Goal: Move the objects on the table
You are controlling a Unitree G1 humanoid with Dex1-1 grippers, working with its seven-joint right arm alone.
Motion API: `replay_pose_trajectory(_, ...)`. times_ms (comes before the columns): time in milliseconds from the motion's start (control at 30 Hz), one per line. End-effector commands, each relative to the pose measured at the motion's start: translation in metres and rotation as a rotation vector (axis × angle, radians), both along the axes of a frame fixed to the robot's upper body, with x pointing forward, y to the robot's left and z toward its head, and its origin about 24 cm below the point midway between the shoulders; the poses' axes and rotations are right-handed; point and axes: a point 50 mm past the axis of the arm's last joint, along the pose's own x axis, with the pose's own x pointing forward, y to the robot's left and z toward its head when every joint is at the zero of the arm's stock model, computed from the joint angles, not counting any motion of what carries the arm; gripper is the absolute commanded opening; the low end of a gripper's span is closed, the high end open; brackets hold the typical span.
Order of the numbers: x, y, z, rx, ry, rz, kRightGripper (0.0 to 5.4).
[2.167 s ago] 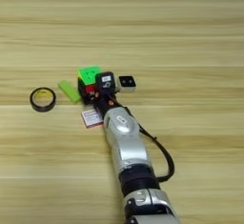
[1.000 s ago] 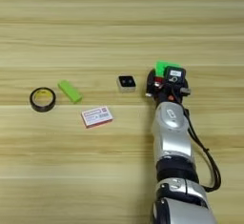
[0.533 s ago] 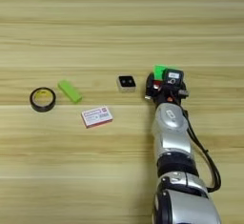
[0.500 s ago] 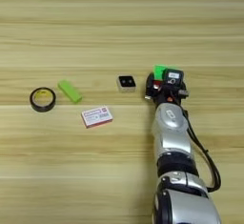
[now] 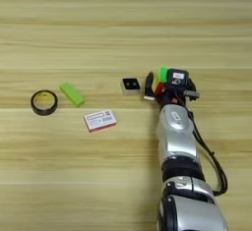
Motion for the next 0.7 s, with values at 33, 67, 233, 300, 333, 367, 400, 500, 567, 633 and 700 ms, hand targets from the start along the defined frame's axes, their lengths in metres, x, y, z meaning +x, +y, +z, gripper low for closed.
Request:
replay_pose_trajectory(33,0.007,0.007,0.047,-0.039,-0.19,0.045,5.37)
replay_pose_trajectory(67,0.005,0.009,0.049,-0.038,-0.203,0.06,5.37)
replay_pose_trajectory(233,-0.012,0.021,0.062,-0.087,-0.249,0.125,5.37)
replay_pose_trajectory(300,-0.021,0.026,0.065,-0.103,-0.255,0.152,5.37)
replay_pose_trajectory(333,-0.024,0.028,0.067,-0.104,-0.256,0.161,5.37)
replay_pose_trajectory(367,-0.029,0.032,0.068,-0.097,-0.256,0.183,5.37)
replay_pose_trajectory(400,-0.034,0.036,0.069,-0.09,-0.254,0.206,5.37)
replay_pose_trajectory(500,-0.048,0.05,0.07,-0.071,-0.236,0.282,5.37)
replay_pose_trajectory(567,-0.057,0.059,0.068,-0.065,-0.221,0.329,5.37)
replay_pose_trajectory(633,-0.064,0.066,0.068,-0.048,-0.207,0.37,5.37)
replay_pose_trajectory(700,-0.071,0.074,0.066,-0.022,-0.187,0.416,5.37)
